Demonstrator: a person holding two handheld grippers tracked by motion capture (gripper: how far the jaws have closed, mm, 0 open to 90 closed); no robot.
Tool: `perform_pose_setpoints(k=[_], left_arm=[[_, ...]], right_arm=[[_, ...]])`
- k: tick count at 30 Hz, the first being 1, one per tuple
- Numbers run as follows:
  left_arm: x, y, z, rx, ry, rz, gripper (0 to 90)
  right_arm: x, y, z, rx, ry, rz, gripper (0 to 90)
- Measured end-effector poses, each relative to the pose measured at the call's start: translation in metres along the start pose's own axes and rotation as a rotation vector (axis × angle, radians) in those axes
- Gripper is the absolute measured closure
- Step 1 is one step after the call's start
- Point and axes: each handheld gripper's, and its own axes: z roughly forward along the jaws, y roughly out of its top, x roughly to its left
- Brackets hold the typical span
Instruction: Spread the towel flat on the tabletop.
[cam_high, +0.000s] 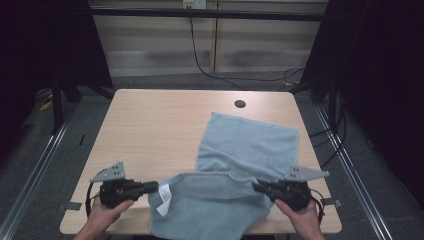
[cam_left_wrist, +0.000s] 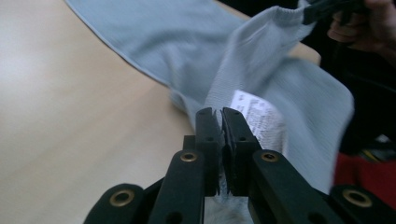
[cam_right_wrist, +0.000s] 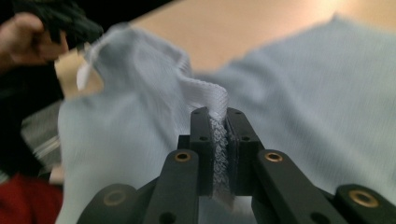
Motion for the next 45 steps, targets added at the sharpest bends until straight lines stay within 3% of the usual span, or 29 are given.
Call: perform_pose_setpoints(k=[2,3,4,7,11,14,17,19,21,23,27,30,32,33,34,35,36,38,41,45], left_arm=[[-0.013,-0.015,0.002,0.070,-0.020,0.003,86.1],[-0.013,-0.015,0.002,0.070,-0.020,0.003,86.0],[-0.022,-0.027,0.001,0.112,-0.040,0.004,85.9],[-0.026,-0.030,0.000,0.129,-0.062,0.004,85.6],[-0.027,-0.023,-0.005,0.074,-0.088,0.010,78.3],[-0.013,-0.008,-0.003,0.027,-0.076,-0.013,69.1],[0.011,0.005,0.017,0.069,-0.035,-0.031,62.5],[0.026,0.014,0.041,0.116,-0.011,-0.047,58.7],[0.033,0.019,0.058,0.130,-0.015,-0.076,55.5],[0.034,0.024,0.073,0.132,0.021,-0.060,51.3],[0.037,0.027,0.093,0.146,0.018,-0.085,45.2],[0.036,0.024,0.108,0.205,0.006,-0.092,49.0],[0.032,0.021,0.112,0.230,0.009,-0.064,63.6],[0.030,0.021,0.112,0.240,-0.009,-0.047,72.9],[0.025,0.020,0.110,0.241,0.006,-0.036,81.8],[0.025,0.020,0.110,0.241,0.006,-0.036,84.8],[0.024,0.019,0.106,0.226,0.014,-0.051,84.8],[0.022,0.017,0.094,0.199,0.013,-0.060,85.3],[0.021,0.012,0.069,0.136,-0.004,-0.101,85.2],[0.015,0.001,0.044,0.106,0.015,-0.119,85.3]], right_arm=[[0.005,-0.029,-0.004,0.063,-0.002,0.026,82.9],[0.005,-0.029,-0.004,0.063,-0.002,0.026,82.9],[0.009,-0.041,-0.009,0.107,-0.020,0.023,82.8],[0.012,-0.050,-0.016,0.111,-0.015,0.042,82.1],[0.015,-0.052,-0.021,0.116,-0.007,0.040,68.1],[0.014,-0.043,-0.026,0.074,-0.002,0.036,61.9],[0.010,-0.028,-0.027,0.035,-0.008,0.035,57.9],[0.004,-0.021,-0.022,0.024,-0.011,0.033,57.2],[-0.004,-0.015,-0.010,0.034,-0.008,0.035,56.6],[-0.014,-0.013,0.003,0.066,-0.006,0.050,55.7],[-0.028,-0.016,0.025,0.127,-0.006,0.068,53.2],[-0.031,-0.020,0.033,0.166,0.013,0.077,50.5],[-0.028,-0.023,0.037,0.191,0.018,0.079,50.5],[-0.027,-0.025,0.038,0.202,0.026,0.077,51.8],[-0.025,-0.027,0.039,0.211,0.031,0.067,60.0],[-0.025,-0.027,0.039,0.211,0.031,0.067,60.0],[-0.022,-0.029,0.037,0.208,0.008,0.056,72.9],[-0.019,-0.028,0.031,0.169,-0.011,0.056,81.4],[-0.013,-0.025,0.018,0.127,-0.003,0.038,86.1],[0.001,-0.026,0.006,0.104,0.018,0.013,87.1]])
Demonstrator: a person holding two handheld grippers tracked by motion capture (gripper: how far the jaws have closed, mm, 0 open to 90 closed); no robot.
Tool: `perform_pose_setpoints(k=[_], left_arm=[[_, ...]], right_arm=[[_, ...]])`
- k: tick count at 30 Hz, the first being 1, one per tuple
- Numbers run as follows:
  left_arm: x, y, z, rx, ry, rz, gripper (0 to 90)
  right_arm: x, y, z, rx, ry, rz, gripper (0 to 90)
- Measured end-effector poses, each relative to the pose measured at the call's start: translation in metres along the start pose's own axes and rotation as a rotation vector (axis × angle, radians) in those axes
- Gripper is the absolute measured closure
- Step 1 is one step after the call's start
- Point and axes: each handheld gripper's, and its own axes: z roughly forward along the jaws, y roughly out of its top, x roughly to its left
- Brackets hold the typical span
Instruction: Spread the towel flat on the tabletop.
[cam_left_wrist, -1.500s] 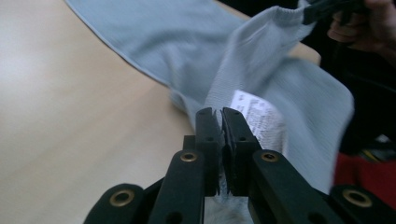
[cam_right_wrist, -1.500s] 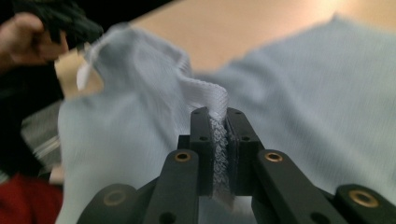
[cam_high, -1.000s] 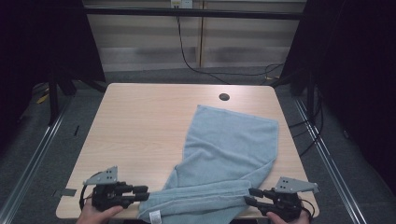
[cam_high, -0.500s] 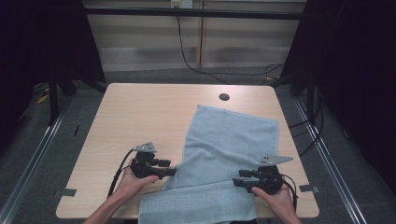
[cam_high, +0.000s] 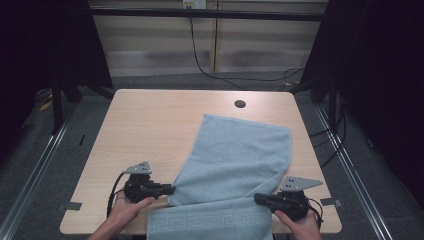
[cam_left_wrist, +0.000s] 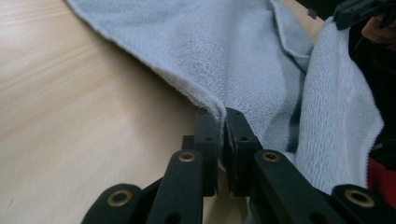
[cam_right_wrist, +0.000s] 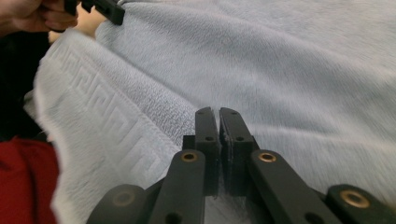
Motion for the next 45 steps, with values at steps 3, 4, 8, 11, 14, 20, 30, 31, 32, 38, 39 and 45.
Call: perform_pose_setpoints(k=[3,4,8,11,14,20,30,31,32,38,39,45], left_arm=[[-0.004,-0.014,-0.015,0.002,0.002,-0.017,85.4],[-0.005,-0.019,-0.020,-0.002,-0.009,-0.032,85.4],[-0.013,-0.037,-0.038,-0.016,-0.012,-0.051,84.9],[-0.015,-0.044,-0.047,-0.037,-0.028,-0.067,81.7],[-0.012,-0.038,-0.047,-0.070,-0.004,-0.039,72.6],[0.001,-0.005,-0.024,-0.079,0.077,0.027,62.7],[0.024,0.001,0.021,0.041,0.140,0.067,63.6],[0.025,0.000,0.019,0.043,0.150,0.065,63.8],[0.025,-0.001,0.017,0.044,0.160,0.066,64.7],[0.023,-0.012,0.003,0.036,0.210,0.049,72.1],[0.023,-0.015,0.000,0.026,0.217,0.038,73.2],[0.025,-0.016,-0.002,0.012,0.195,-0.013,72.1]], right_arm=[[0.015,-0.008,-0.005,0.025,0.023,-0.032,87.0],[0.020,-0.011,-0.007,0.033,0.038,-0.032,86.9],[0.028,-0.022,-0.006,0.046,0.095,-0.016,80.3],[0.031,-0.018,-0.003,0.057,0.101,-0.031,73.0],[0.028,-0.005,0.005,0.040,0.099,-0.034,67.8],[0.025,0.018,0.054,0.125,0.135,-0.061,55.8],[0.040,0.005,0.080,0.201,0.107,-0.106,44.9],[0.041,0.003,0.080,0.194,0.099,-0.111,51.1],[0.041,0.003,0.079,0.189,0.100,-0.115,64.8],[0.031,0.005,0.057,0.121,0.020,-0.090,90.0],[0.027,0.005,0.048,0.100,0.009,-0.079,90.0],[0.028,0.004,0.037,0.042,0.087,-0.020,76.5]])
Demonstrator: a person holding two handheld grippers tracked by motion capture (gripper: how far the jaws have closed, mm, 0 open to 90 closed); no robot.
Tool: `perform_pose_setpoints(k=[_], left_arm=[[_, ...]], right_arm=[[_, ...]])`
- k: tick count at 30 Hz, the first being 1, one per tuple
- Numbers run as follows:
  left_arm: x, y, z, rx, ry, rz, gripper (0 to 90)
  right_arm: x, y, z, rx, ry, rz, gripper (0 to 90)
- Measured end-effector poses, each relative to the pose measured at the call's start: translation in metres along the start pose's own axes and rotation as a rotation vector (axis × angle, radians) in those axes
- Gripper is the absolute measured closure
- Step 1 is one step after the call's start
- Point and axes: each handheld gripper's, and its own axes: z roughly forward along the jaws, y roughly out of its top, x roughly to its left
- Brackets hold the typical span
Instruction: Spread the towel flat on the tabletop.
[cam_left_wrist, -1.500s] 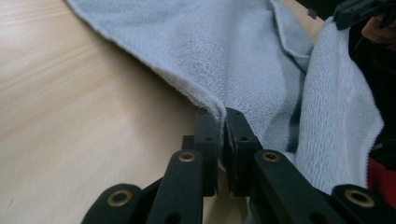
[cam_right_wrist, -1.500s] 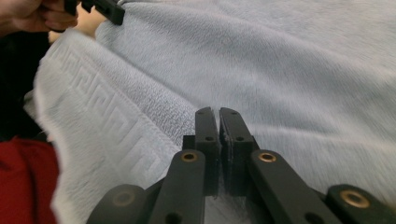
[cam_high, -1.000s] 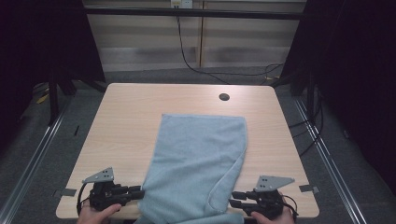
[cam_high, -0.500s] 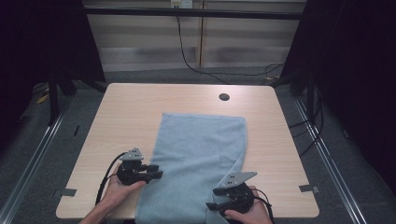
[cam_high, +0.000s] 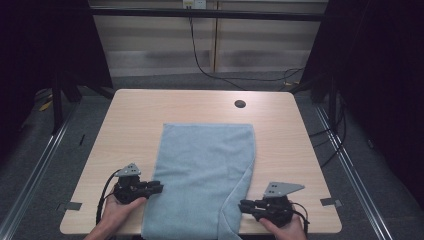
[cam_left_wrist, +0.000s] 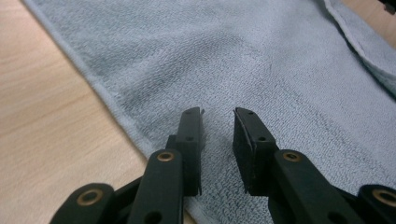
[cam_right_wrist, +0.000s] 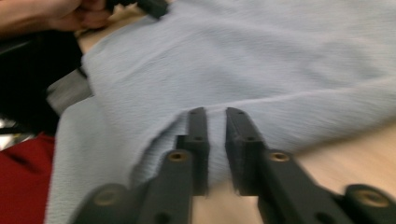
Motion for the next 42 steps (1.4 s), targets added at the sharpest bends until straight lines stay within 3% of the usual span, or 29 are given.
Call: perform_pose_setpoints(k=[4,6,10,12,14,15,18,22,26,30,35,38,42], left_arm=[[-0.001,0.000,0.001,-0.003,-0.001,0.042,68.2],[-0.001,0.000,0.002,-0.003,-0.006,0.044,68.0],[-0.001,0.001,0.002,-0.004,-0.003,0.052,67.9],[-0.002,0.001,0.002,-0.003,0.000,0.055,67.8],[-0.002,0.001,0.002,-0.002,-0.002,0.055,67.3],[-0.002,0.001,0.002,-0.003,-0.002,0.055,67.3],[-0.002,0.001,0.001,0.002,0.008,0.060,67.3],[-0.001,-0.002,-0.004,0.001,0.019,0.046,67.3],[-0.001,-0.005,-0.009,0.003,0.036,0.041,67.3],[0.003,-0.005,-0.012,0.013,0.033,0.042,66.3],[0.015,0.016,-0.006,0.004,0.067,0.026,59.6],[0.018,0.029,-0.004,-0.036,0.062,0.031,57.4],[0.025,0.048,0.003,-0.072,0.047,0.035,54.2]], right_arm=[[0.014,0.006,0.031,0.069,0.087,-0.036,68.6],[0.017,0.008,0.044,0.091,0.109,-0.039,65.1],[0.021,0.004,0.057,0.147,0.067,-0.067,63.6],[0.021,0.003,0.056,0.146,0.058,-0.073,68.7],[0.023,0.002,0.054,0.157,0.051,-0.094,85.5],[0.023,0.001,0.053,0.155,0.055,-0.104,88.9],[0.020,0.002,0.044,0.137,0.021,-0.091,89.7],[0.003,-0.003,0.010,0.066,-0.054,-0.038,89.7],[-0.009,-0.020,-0.029,0.017,-0.117,0.021,89.5],[-0.011,-0.040,-0.046,0.021,-0.148,0.073,83.6],[-0.017,-0.026,-0.047,-0.020,-0.179,0.061,71.8],[-0.032,-0.007,-0.033,-0.021,-0.174,0.055,66.6],[-0.059,0.022,-0.001,-0.010,-0.164,0.033,60.3]])
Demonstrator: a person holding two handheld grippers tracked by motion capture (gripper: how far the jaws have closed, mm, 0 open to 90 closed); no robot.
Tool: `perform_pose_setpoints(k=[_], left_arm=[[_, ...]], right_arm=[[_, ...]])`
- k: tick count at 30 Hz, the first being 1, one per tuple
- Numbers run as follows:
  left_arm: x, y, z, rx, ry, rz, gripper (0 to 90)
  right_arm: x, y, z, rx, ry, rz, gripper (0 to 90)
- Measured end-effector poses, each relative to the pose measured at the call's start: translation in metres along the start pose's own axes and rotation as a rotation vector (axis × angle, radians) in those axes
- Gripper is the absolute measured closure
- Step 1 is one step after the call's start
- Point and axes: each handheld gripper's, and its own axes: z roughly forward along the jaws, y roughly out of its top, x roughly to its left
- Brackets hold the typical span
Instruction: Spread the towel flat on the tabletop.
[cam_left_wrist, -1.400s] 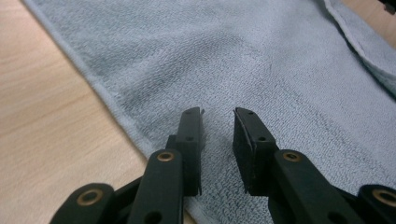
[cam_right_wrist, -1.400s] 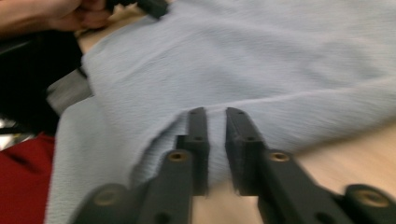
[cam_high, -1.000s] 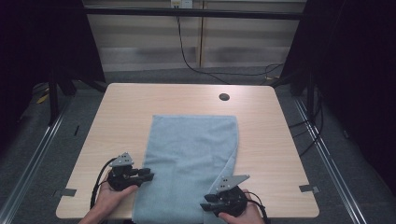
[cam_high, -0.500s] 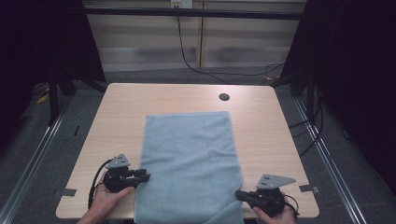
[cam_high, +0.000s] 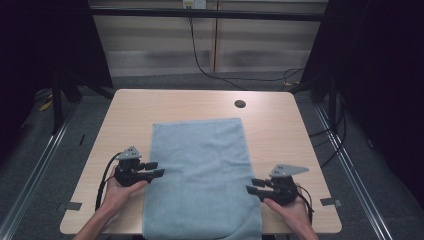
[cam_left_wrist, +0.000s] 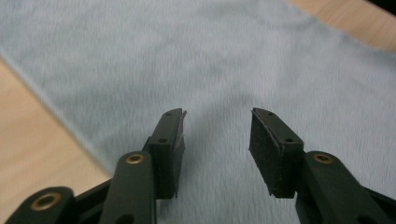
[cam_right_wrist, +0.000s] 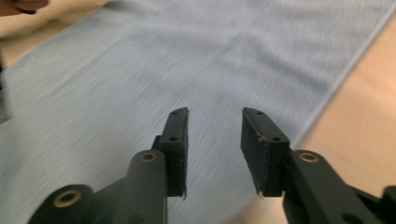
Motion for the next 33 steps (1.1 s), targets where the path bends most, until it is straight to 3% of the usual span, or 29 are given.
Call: perform_pose_setpoints(k=[2,5,8,11,15,17,19,20,22,25,27,28,30,31,33], left_arm=[[0.006,0.005,0.005,-0.011,0.022,0.007,53.0],[0.017,0.005,0.013,-0.007,0.045,-0.022,53.2],[0.020,0.001,0.016,0.027,0.055,-0.003,52.4],[0.024,0.000,0.018,0.029,0.070,-0.003,48.9],[0.031,0.006,0.022,0.003,0.091,-0.011,45.2],[0.033,0.012,0.027,0.032,0.085,-0.019,45.1],[0.035,0.012,0.030,0.014,0.101,-0.012,45.2],[0.035,0.011,0.032,0.028,0.098,-0.009,45.1],[0.034,0.008,0.037,0.087,0.147,0.040,43.7],[0.034,0.007,0.038,0.081,0.138,0.039,39.3],[0.031,0.006,0.040,0.076,0.139,0.037,37.3],[0.030,0.006,0.040,0.079,0.144,0.056,36.4],[0.026,0.004,0.040,0.083,0.135,0.084,36.5],[0.024,0.004,0.040,0.083,0.131,0.090,39.1],[0.021,0.004,0.038,0.095,0.137,0.119,52.9]], right_arm=[[-0.010,0.013,0.016,0.012,0.002,-0.011,58.2],[-0.026,0.027,0.041,0.042,-0.003,-0.024,53.4],[-0.038,0.034,0.062,0.062,-0.018,-0.013,49.9],[-0.043,0.035,0.078,0.086,-0.039,-0.021,45.5],[-0.047,0.043,0.089,0.062,-0.061,-0.028,44.6],[-0.051,0.050,0.093,0.041,-0.067,-0.009,43.7],[-0.054,0.055,0.099,0.039,-0.078,-0.016,42.8],[-0.055,0.057,0.102,0.050,-0.085,-0.016,42.6],[-0.056,0.056,0.108,0.079,-0.102,-0.029,42.0],[-0.053,0.054,0.109,0.066,-0.118,-0.048,42.9],[-0.049,0.053,0.108,0.082,-0.129,-0.066,49.6],[-0.046,0.052,0.106,0.088,-0.140,-0.087,57.8],[-0.043,0.048,0.100,0.098,-0.125,-0.082,71.9],[-0.043,0.046,0.096,0.098,-0.111,-0.073,76.5],[-0.044,0.041,0.089,0.102,-0.095,-0.063,80.4]])
